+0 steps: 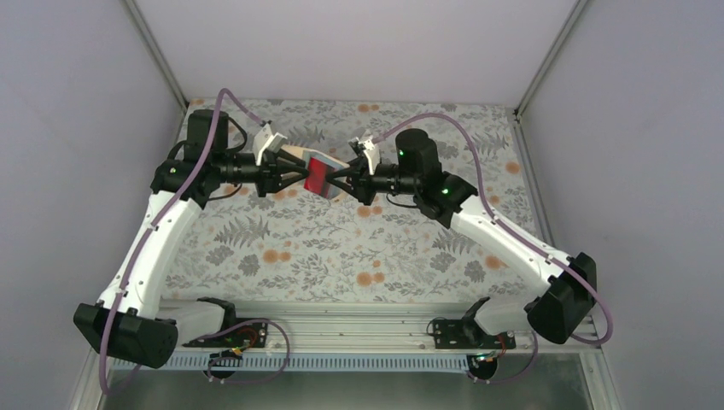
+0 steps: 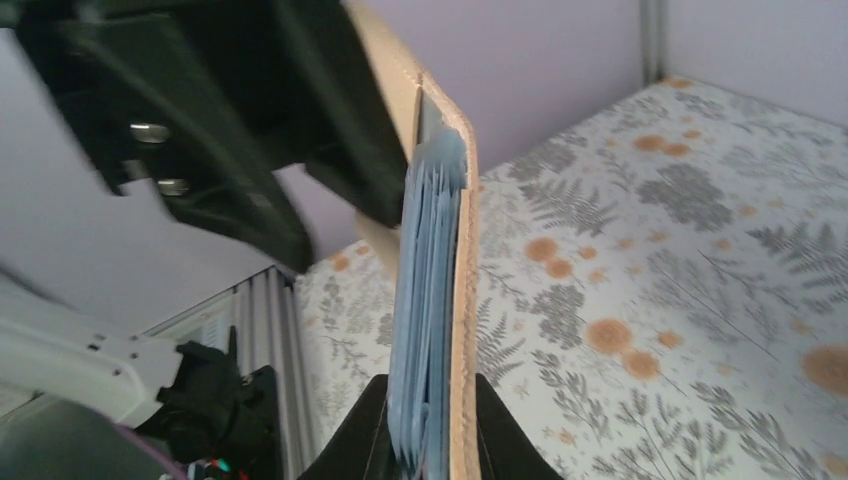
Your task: Take the credit cards out of the card holder
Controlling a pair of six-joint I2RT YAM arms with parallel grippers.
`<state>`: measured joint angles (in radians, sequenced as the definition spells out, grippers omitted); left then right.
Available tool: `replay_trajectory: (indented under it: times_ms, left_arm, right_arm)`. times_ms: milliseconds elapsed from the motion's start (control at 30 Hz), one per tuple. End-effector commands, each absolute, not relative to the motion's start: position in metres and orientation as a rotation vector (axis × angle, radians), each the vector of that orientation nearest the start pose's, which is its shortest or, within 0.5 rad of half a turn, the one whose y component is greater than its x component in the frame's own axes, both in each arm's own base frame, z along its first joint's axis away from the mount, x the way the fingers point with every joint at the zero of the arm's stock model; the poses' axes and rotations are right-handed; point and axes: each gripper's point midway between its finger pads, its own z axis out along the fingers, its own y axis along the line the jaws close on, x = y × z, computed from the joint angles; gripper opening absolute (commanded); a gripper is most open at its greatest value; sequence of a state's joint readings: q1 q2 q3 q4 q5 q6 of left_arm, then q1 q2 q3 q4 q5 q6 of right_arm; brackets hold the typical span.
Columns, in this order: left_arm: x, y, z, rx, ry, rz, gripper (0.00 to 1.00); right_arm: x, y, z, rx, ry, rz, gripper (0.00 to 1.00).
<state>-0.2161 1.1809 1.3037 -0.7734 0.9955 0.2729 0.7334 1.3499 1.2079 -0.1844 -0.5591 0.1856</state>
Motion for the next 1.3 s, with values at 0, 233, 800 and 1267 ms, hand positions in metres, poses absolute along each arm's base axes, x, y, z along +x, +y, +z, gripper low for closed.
replay_trajectory:
  times_ms: [0,233,800,1267]
  left_arm:
    - [0.258,-0.202,0.343,0.998,1.805,-1.015,0.28]
    - [0.247,-0.205,0.352,1.050,1.762,-1.050,0.30]
    - [0.222,-0.217,0.364,1.155,1.662,-1.177,0.02]
    - [0.223,-0.201,0.380,1.112,1.618,-1.209,0.02]
  right_arm:
    - [0.214,0.357,0.363,-1.088,1.548,1.250,0.04]
    - [0.199,0.358,0.376,-1.160,1.446,1.298,0.04]
    - [0.225,0.370,0.379,-1.076,1.488,1.266,0.04]
    - [0.201,0.352,0.355,-1.129,1.477,1.282,0.46]
